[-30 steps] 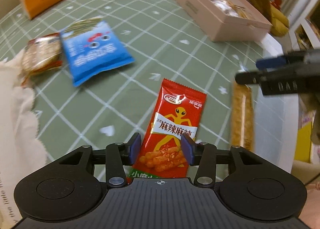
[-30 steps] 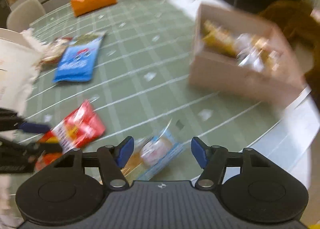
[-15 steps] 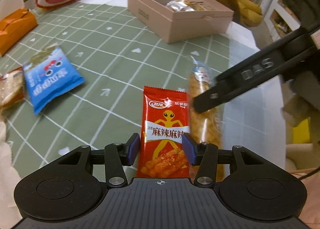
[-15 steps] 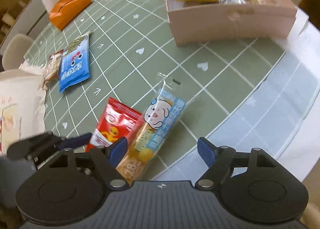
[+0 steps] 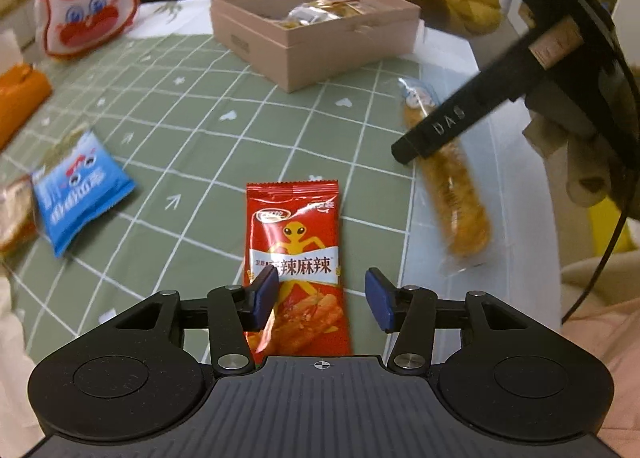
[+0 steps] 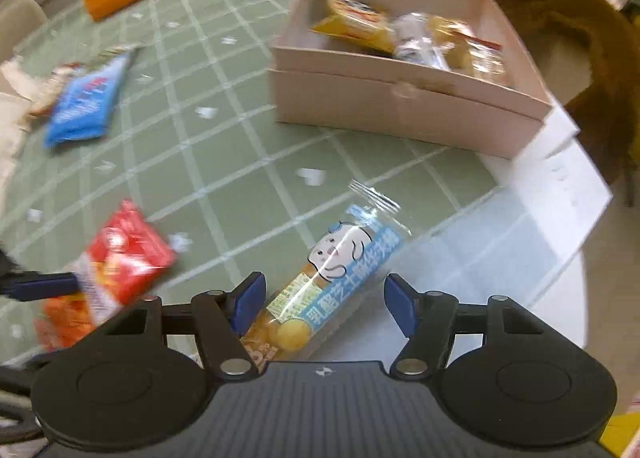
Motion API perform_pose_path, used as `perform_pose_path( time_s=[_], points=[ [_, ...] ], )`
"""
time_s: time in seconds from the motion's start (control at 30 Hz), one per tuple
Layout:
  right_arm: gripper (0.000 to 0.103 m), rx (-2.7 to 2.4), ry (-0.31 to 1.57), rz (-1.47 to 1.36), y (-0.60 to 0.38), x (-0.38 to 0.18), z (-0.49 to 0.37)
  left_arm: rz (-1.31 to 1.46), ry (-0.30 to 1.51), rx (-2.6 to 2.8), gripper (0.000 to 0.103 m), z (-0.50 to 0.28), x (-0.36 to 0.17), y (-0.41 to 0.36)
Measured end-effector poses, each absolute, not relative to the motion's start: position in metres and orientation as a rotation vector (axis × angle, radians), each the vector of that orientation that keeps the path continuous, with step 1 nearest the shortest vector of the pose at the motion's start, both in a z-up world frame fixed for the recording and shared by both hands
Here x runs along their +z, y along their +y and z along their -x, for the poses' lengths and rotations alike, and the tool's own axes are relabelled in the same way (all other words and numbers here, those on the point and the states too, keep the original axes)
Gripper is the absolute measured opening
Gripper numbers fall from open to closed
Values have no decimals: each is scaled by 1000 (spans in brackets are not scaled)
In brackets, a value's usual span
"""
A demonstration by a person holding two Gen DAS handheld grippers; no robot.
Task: Organize snacks
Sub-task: 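Grasp the red spicy strip packet with the left gripper while right grasps the bread stick, then carry both held snacks into the pink box and open both grippers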
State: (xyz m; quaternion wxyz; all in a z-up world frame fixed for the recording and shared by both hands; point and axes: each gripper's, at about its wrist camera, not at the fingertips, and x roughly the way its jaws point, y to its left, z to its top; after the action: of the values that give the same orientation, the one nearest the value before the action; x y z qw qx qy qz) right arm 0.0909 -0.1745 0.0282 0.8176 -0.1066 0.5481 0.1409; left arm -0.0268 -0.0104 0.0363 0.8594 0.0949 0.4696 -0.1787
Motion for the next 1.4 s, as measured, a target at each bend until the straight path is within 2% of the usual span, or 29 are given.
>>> perform_pose_path(
  time_s=[0.07, 0.13, 0.27, 0.37, 0.43, 0.57, 0.67, 0.7, 0.77, 0.8, 0.87, 0.97, 1.03, 1.1, 1.13, 1.27, 1.4],
  points=[
    [74, 302, 1193, 159, -182, 28, -92, -211, 981, -385, 66, 28, 35, -14],
    [75, 305, 1196, 103, -188, 30, -89, -207, 979, -408, 73, 30, 33, -15],
    [77, 320, 1198, 48, -201, 41, -79, -201, 954, -339, 67, 29, 40, -8],
    [83, 330, 1209, 12, -205, 45, -71, -190, 989, -312, 67, 20, 38, -4],
    [83, 337, 1237, -11, -202, 42, -71, -182, 1034, -311, 67, 13, 32, -4],
    [84, 310, 1237, -8, -192, 31, -71, -173, 1060, -293, 74, 4, 29, -8],
    [84, 305, 1199, 61, -181, 28, -67, -181, 1078, -283, 73, 1, 29, -14],
    [82, 310, 1181, 103, -176, 27, -65, -181, 1085, -276, 71, 1, 29, -15],
    [65, 310, 1148, 175, -170, 28, -61, -164, 1096, -258, 58, 0, 31, -15],
    [60, 317, 1136, 197, -169, 29, -59, -147, 1098, -261, 56, 1, 33, -13],
    [43, 348, 1145, 182, -172, 33, -60, -105, 1100, -267, 53, 0, 34, -10],
    [31, 389, 1152, 161, -177, 41, -59, -89, 1093, -286, 50, 4, 36, -12],
    [29, 406, 1132, 157, -182, 50, -55, -75, 1084, -297, 50, 7, 38, -13],
    [22, 423, 1103, 144, -189, 64, -52, -57, 1067, -305, 49, 8, 43, -14],
    [15, 430, 1090, 135, -193, 71, -52, -50, 1055, -309, 49, 7, 46, -14],
    [13, 443, 1017, 90, -208, 106, -56, -10, 974, -321, 49, -3, 75, -15],
    [14, 477, 986, 95, -215, 130, -66, 12, 919, -310, 49, -18, 100, -18]
  ],
)
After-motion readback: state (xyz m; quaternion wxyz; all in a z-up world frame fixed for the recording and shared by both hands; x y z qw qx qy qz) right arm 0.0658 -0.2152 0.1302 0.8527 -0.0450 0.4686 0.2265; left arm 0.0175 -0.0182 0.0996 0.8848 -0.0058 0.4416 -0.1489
